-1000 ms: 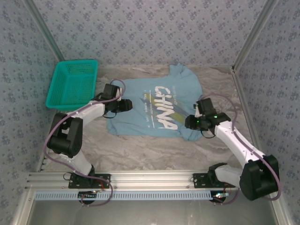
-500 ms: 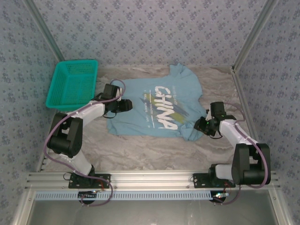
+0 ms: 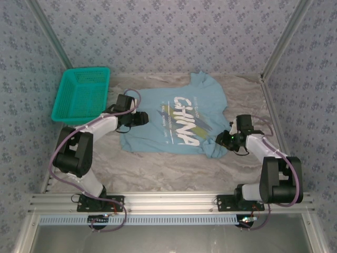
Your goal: Fold the inside-out t-shirt
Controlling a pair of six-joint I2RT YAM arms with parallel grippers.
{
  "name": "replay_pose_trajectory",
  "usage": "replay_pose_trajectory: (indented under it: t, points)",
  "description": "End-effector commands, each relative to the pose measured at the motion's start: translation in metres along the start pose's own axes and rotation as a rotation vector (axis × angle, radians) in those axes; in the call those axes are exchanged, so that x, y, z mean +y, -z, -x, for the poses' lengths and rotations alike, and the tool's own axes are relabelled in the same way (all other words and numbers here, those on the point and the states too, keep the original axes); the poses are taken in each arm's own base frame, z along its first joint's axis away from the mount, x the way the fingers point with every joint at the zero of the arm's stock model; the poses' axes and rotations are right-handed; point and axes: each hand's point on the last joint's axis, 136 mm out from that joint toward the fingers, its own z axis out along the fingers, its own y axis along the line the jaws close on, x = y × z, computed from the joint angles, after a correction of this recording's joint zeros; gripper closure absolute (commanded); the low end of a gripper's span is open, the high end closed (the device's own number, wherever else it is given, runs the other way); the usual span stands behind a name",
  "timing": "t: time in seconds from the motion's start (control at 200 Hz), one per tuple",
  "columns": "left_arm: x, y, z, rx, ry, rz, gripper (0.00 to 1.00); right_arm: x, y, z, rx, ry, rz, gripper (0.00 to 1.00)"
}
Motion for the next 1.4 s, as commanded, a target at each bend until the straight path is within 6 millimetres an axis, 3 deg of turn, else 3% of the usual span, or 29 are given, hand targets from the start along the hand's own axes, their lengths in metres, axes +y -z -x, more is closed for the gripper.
replay_pose_trajectory:
  t: [0.0, 0.215, 0.39, 0.49, 0.63, 0.799, 0.879, 1.119, 1.394]
  points:
    - [-0.008, 0.013, 0.009, -0.026, -0.025, -0.009, 0.46, 0.001, -0.003, -0.005, 0.012, 0.007, 0.025, 0.69]
    - [-0.008, 0.014, 0.009, -0.027, -0.028, -0.004, 0.46, 0.001, 0.001, -0.004, -0.005, 0.02, 0.024, 0.87]
    - [0.002, 0.025, 0.01, -0.057, -0.022, 0.043, 0.46, 0.011, 0.025, 0.01, -0.091, 0.077, 0.013, 1.0]
    - [0.013, 0.041, 0.007, -0.093, 0.003, 0.08, 0.45, 0.019, 0.044, 0.021, -0.158, 0.107, 0.011, 1.0]
    - [0.042, 0.061, -0.022, -0.064, 0.048, 0.17, 0.44, 0.032, 0.061, 0.037, -0.236, 0.133, 0.02, 1.0]
    - [0.067, 0.074, -0.064, 0.009, 0.089, 0.24, 0.39, 0.038, 0.061, 0.049, -0.242, 0.156, 0.021, 1.0]
    - [0.074, 0.069, -0.072, 0.028, 0.18, 0.173, 0.39, 0.04, 0.059, 0.052, -0.238, 0.168, 0.024, 1.0]
    - [0.068, 0.038, -0.071, 0.068, 0.269, 0.046, 0.47, 0.044, 0.052, 0.053, -0.217, 0.176, 0.043, 1.0]
    - [0.057, 0.02, -0.062, 0.088, 0.278, -0.039, 0.42, 0.044, 0.058, 0.05, -0.222, 0.182, 0.033, 1.0]
